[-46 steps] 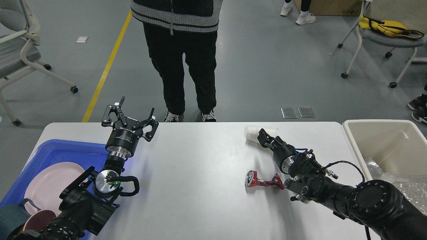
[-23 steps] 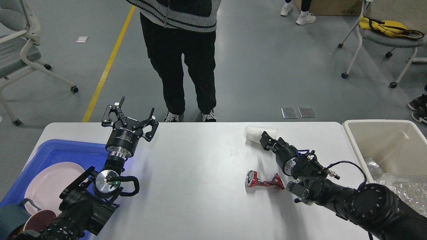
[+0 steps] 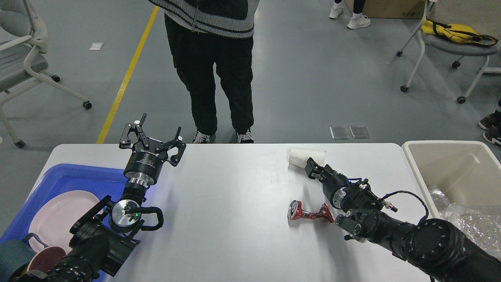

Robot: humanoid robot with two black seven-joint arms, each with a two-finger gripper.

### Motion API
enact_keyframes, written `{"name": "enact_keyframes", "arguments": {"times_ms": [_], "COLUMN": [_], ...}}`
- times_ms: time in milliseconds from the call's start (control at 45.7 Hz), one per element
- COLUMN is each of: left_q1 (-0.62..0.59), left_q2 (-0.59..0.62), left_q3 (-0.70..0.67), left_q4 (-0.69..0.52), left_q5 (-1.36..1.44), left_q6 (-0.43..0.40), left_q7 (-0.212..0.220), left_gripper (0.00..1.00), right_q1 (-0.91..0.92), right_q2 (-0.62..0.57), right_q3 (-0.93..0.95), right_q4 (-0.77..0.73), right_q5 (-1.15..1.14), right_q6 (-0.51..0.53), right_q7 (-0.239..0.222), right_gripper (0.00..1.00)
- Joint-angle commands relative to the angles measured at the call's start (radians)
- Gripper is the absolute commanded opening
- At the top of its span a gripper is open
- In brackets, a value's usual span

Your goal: Tidy desktop

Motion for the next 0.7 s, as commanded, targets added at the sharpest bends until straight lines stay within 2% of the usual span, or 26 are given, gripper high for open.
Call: {"name": "enact_keyframes", "arguments": {"times_ms": [0, 131, 526, 679], "left_q1": [0.0, 0.0, 0.0, 0.0], "left_q2": [0.0, 0.0, 0.0, 0.0], "left_q3": [0.0, 0.0, 0.0, 0.0], "left_q4": [0.0, 0.0, 0.0, 0.0], "left_q5": [0.0, -0.002, 0.0, 0.0], "left_q6": [0.001, 0.001, 0.001, 0.001], "left_q7": [0.0, 0.0, 0.0, 0.0], "left_gripper": [0.97, 0.97, 0.97, 0.97], "right_q1": [-0.001, -0.001, -0.001, -0.002], "right_q2": [0.006, 0.011, 0.028, 0.028], "right_q3": [-0.001, -0.001, 0.002, 0.003], "right_q4": [-0.011, -0.011, -0.007, -0.003], "right_q5": [0.0, 0.003, 0.004, 0.006], "right_q6": [0.009, 0.007, 0.009, 0.013], "right_q7": [-0.005, -0.005, -0.005, -0.005], "right_gripper": [0.59, 0.54, 0.0, 0.0]}}
